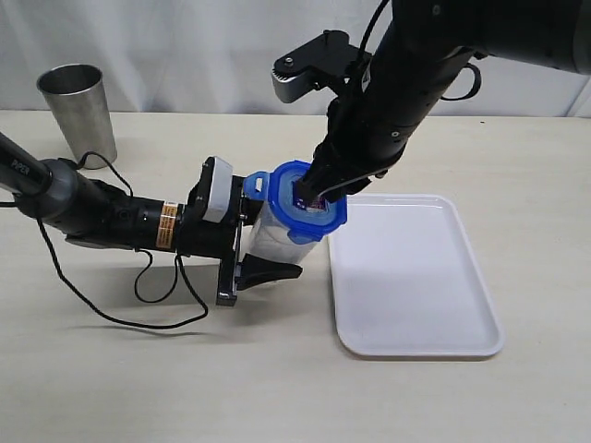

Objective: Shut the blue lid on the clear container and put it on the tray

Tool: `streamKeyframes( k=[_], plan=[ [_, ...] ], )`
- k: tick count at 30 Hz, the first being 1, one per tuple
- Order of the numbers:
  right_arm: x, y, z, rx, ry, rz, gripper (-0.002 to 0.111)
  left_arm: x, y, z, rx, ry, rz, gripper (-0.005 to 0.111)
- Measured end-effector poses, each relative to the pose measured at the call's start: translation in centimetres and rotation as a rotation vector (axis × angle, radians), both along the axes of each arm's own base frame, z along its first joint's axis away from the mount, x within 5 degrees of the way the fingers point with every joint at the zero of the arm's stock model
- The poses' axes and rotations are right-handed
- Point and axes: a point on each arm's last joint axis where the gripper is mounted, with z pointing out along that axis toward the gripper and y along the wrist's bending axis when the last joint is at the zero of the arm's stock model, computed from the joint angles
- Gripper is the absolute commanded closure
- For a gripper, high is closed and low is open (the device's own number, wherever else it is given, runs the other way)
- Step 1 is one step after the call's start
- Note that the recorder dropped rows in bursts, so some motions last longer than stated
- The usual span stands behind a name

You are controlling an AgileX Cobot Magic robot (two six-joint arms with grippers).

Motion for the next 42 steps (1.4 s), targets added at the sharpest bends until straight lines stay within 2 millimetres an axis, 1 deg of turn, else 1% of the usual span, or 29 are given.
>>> streamKeyframes(
  k=[9, 14, 16, 19, 21, 24, 27, 31, 36, 39, 42],
  plan=[
    [0.6, -1.1, -1.6, -0.125, -0.025, -0.055, 0.073, 0.2, 0.3, -0.2, 0.012, 0.013, 0.022, 0.107],
    [0.6, -1.2, -1.5, -0.128, -0.031, -0.065, 0.073, 0.2, 0.3, -0.2, 0.011, 0.015, 0.024, 0.107],
    [0.5, -1.2, -1.0, -0.115, -0.040, -0.068, 0.073, 0.2, 0.3, -0.2, 0.010, 0.015, 0.024, 0.107],
    [0.2, -1.1, 0.9, -0.043, -0.064, -0.097, 0.073, 0.2, 0.3, -0.2, 0.010, 0.016, 0.026, 0.107],
    [-0.4, -0.8, 2.7, 0.063, -0.069, -0.125, 0.071, 0.2, 0.3, -0.2, 0.009, 0.016, 0.028, 0.107],
    [-1.6, 0.0, 4.7, 0.231, -0.037, -0.131, 0.062, 0.2, 0.3, -0.2, 0.009, 0.016, 0.028, 0.107],
    [-2.2, 0.7, 5.2, 0.336, 0.023, -0.130, 0.061, 0.2, 0.3, -0.2, 0.009, 0.016, 0.028, 0.107],
    [-1.8, 1.0, 4.3, 0.342, 0.065, -0.212, 0.063, 0.2, 0.3, -0.2, 0.009, 0.016, 0.028, 0.107],
    [-0.6, 1.2, 2.1, 0.302, 0.099, -0.318, 0.069, 0.2, 0.3, -0.2, 0.009, 0.016, 0.028, 0.107],
    [-0.3, 1.5, 1.7, 0.310, 0.092, -0.338, 0.069, 0.2, 0.3, -0.2, 0.009, 0.016, 0.028, 0.107],
    [-0.3, 2.2, 1.5, 0.316, 0.075, -0.329, 0.069, 0.2, 0.3, -0.2, 0.009, 0.016, 0.028, 0.107]
  ],
)
